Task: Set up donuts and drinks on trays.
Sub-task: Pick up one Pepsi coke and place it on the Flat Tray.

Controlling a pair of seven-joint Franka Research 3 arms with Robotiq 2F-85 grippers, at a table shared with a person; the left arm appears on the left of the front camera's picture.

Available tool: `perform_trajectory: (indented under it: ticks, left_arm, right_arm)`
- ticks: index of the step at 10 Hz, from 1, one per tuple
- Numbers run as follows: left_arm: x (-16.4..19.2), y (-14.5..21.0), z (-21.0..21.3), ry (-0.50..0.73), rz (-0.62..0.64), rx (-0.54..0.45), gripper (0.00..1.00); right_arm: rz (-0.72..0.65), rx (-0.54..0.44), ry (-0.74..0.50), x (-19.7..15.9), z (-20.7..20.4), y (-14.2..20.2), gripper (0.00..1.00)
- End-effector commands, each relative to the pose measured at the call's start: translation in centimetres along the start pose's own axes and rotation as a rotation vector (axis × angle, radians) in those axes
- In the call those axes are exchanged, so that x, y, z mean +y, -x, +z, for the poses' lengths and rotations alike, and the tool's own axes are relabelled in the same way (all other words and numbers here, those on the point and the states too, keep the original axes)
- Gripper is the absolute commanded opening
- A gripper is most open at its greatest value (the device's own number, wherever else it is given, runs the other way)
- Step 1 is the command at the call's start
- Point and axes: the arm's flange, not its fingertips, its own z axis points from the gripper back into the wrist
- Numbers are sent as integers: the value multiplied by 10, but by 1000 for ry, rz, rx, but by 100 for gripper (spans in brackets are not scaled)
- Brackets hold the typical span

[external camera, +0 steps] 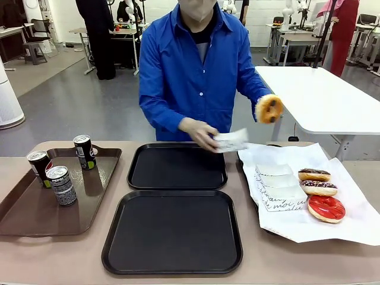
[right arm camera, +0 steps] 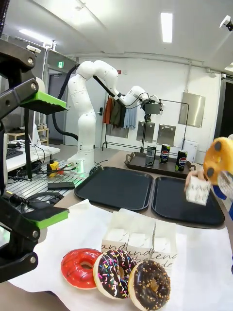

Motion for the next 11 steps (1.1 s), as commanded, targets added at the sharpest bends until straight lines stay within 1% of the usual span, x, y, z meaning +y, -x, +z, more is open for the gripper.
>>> perform_trajectory:
  ticks: [1, 2, 3, 5, 6, 7, 9, 10, 11]
  left_arm:
    - [-48, 8, -6, -249, -43, 1, 100]
    - [-76, 17, -19, -413, -90, -8, 100]
    - [-96, 22, -33, -537, -105, -5, 100]
    - [-118, 20, -79, -784, -89, 16, 100]
    - [-126, 17, -111, -896, -86, 20, 100]
    - [-129, 13, -133, -969, -86, 10, 100]
    - [-133, 3, -175, -1081, -103, 45, 100]
    - [-133, 1, -195, -1112, -146, 28, 100]
    - [-126, -2, -219, -1149, -215, -14, 100]
  right_arm:
    - [-3, 1, 0, -1, -1, 1, 100]
    - [-3, 1, 0, -1, -1, 1, 100]
    - [-3, 1, 0, -1, -1, 1, 100]
    - [-3, 1, 0, -1, -1, 1, 100]
    - [-3, 1, 0, -1, -1, 1, 100]
    - [-3, 1, 0, -1, -1, 1, 100]
    - [-3, 1, 0, -1, -1, 1, 100]
    - [-3, 1, 0, -1, -1, 1, 100]
    - [-3, 1, 0, -1, -1, 1, 100]
